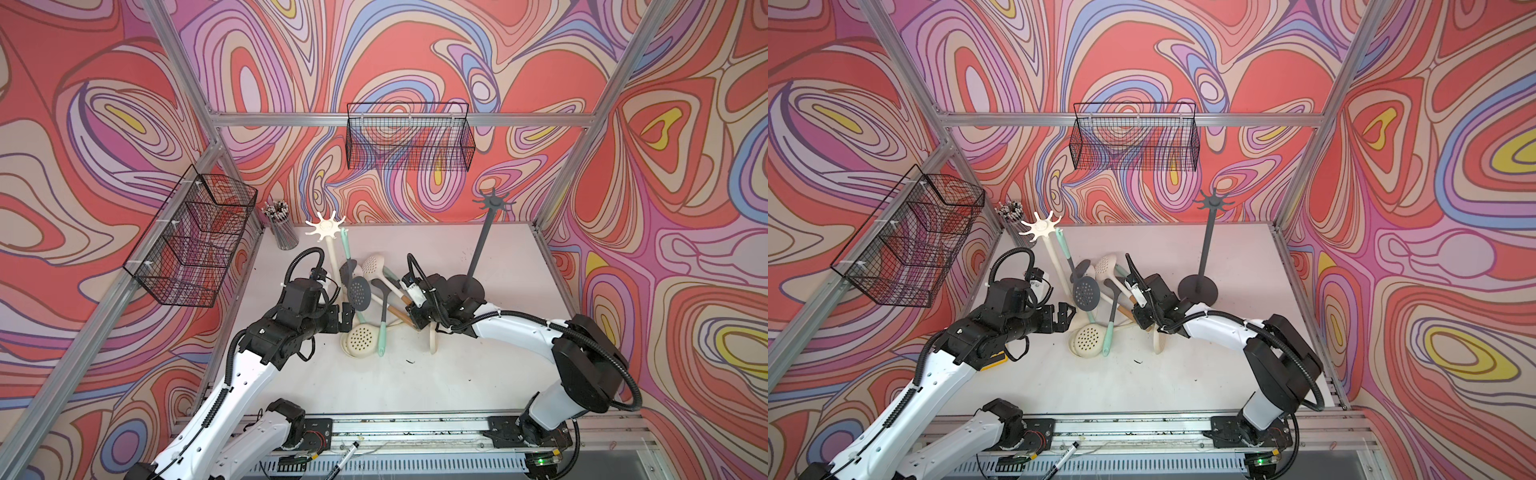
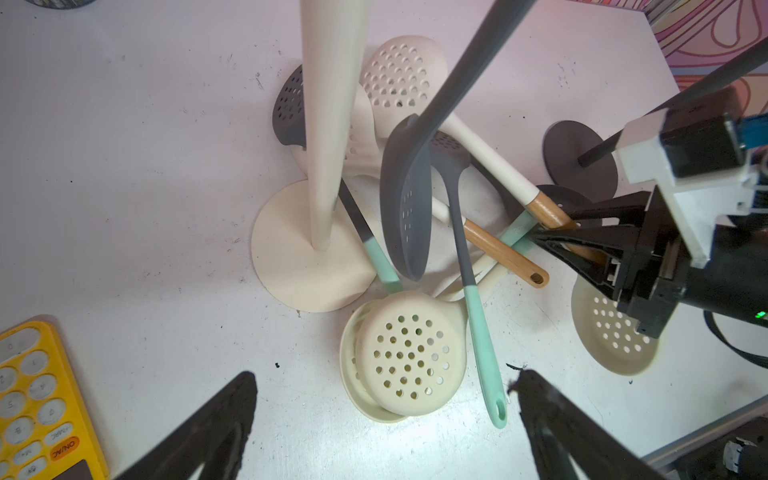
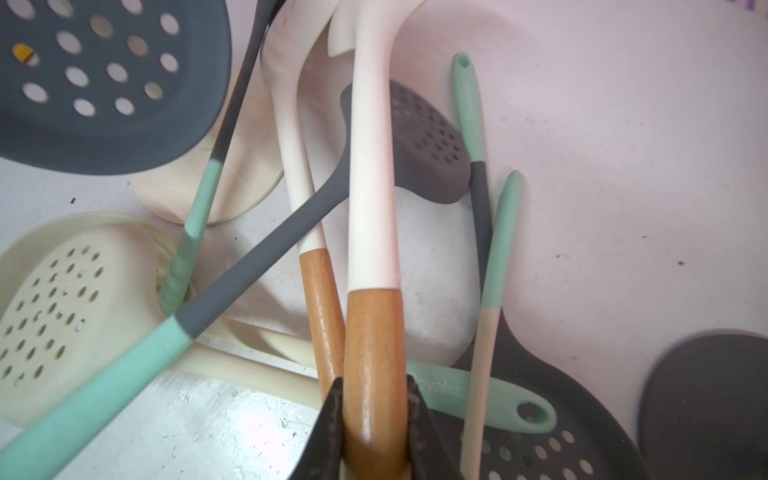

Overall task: Hang the skimmer on the kitchen utensil rack
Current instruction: Pick up the skimmer from the center of the board.

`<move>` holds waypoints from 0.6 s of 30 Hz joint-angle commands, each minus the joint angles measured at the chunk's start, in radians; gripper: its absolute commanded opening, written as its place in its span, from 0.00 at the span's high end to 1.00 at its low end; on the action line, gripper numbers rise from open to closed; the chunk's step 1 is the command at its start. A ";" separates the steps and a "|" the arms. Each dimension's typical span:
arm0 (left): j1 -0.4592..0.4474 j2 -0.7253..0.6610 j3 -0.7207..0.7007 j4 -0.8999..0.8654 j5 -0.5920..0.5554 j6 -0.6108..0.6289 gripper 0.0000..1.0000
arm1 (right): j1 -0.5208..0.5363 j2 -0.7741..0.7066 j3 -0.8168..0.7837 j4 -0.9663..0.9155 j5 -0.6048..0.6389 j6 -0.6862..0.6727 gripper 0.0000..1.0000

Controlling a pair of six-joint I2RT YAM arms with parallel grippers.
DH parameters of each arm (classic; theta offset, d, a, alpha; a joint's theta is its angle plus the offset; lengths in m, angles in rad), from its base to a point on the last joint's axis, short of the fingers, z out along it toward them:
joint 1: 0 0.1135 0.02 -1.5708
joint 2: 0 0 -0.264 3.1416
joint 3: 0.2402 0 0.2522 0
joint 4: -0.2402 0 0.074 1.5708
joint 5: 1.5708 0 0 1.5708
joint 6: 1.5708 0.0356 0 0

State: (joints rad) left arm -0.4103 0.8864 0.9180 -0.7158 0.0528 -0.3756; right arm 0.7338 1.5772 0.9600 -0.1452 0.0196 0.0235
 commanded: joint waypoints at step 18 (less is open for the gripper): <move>0.007 -0.095 -0.084 0.183 0.292 -0.072 0.01 | -0.002 -0.215 -0.133 0.253 0.068 0.144 0.91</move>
State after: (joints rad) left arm -0.4103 0.7864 0.8402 -0.5674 0.3103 -0.4397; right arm 0.7334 1.3624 0.8223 0.0387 0.0963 0.1471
